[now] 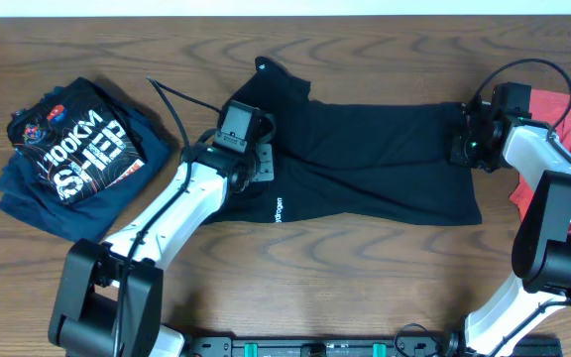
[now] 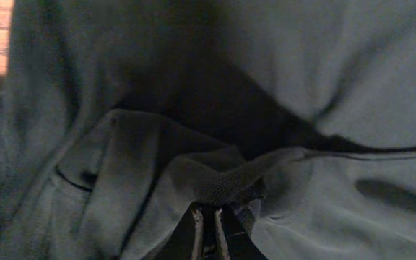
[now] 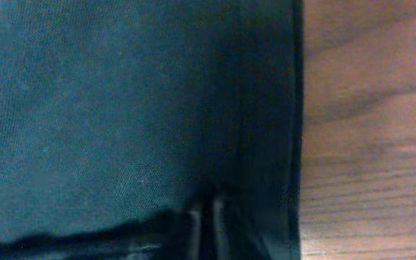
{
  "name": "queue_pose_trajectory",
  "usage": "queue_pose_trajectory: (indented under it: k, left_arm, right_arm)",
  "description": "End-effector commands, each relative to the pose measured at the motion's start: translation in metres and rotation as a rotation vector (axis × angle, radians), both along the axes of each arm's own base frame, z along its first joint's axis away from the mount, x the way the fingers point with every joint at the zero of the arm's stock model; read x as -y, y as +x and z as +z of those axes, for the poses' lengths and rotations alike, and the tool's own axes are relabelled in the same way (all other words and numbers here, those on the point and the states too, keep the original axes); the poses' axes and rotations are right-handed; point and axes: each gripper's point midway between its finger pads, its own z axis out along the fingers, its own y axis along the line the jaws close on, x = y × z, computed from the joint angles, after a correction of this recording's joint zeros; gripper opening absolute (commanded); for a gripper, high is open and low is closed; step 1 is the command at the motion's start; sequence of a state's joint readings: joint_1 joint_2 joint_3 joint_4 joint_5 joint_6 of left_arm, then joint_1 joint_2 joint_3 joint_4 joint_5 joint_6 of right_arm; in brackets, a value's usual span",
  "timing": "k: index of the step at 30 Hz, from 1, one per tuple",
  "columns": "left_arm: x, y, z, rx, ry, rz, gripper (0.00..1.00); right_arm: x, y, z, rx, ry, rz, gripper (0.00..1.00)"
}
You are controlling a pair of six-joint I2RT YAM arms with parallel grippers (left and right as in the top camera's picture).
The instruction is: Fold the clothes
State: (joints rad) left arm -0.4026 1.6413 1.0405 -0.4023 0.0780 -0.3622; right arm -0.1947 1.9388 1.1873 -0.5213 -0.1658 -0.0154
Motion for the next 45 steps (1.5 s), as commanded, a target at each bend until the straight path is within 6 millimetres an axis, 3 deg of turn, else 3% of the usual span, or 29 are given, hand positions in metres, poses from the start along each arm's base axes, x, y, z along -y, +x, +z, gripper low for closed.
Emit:
queue_pose_trajectory:
  k: [1, 4, 9, 12, 24, 26, 29, 31, 39, 45]
  left_arm:
    - [0.003, 0.002, 0.001, 0.006, 0.008, -0.011, 0.08]
    - [0.001, 0.000, -0.001, -0.003, 0.019, -0.007, 0.07]
    - [-0.003, -0.007, -0.005, -0.031, 0.036, -0.006, 0.08]
    - [-0.003, -0.007, -0.006, -0.033, 0.037, -0.005, 0.08]
    - [-0.001, -0.003, -0.004, -0.012, 0.028, -0.005, 0.09]
    - [-0.001, -0.001, -0.003, -0.003, 0.024, -0.005, 0.23]
    - [0.000, 0.000, -0.002, 0.003, 0.024, -0.010, 0.46]
    - [-0.002, 0.001, -0.001, 0.011, 0.042, -0.021, 0.52]
    - [-0.042, -0.008, 0.014, 0.005, 0.137, 0.059, 0.53]
    - [-0.073, -0.032, -0.008, -0.143, 0.167, 0.165, 0.53]
  right_arm:
    - [0.003, -0.008, -0.009, -0.043, -0.032, 0.001, 0.01]
    - [0.018, -0.016, -0.004, -0.074, -0.084, -0.052, 0.01]
    - [0.051, -0.027, 0.021, -0.083, -0.191, -0.193, 0.01]
    - [0.059, -0.032, 0.035, -0.070, -0.207, -0.231, 0.01]
    - [0.057, -0.044, 0.028, -0.124, -0.207, -0.227, 0.02]
    - [0.057, -0.040, 0.028, -0.110, -0.208, -0.228, 0.08]
    - [0.058, -0.035, 0.030, -0.089, -0.208, -0.228, 0.33]
    - [0.058, -0.034, 0.033, -0.085, -0.206, -0.229, 0.40]
    - [0.043, -0.048, 0.056, -0.127, -0.139, -0.206, 0.40]
    - [0.020, -0.084, 0.042, -0.272, -0.040, -0.177, 0.39]
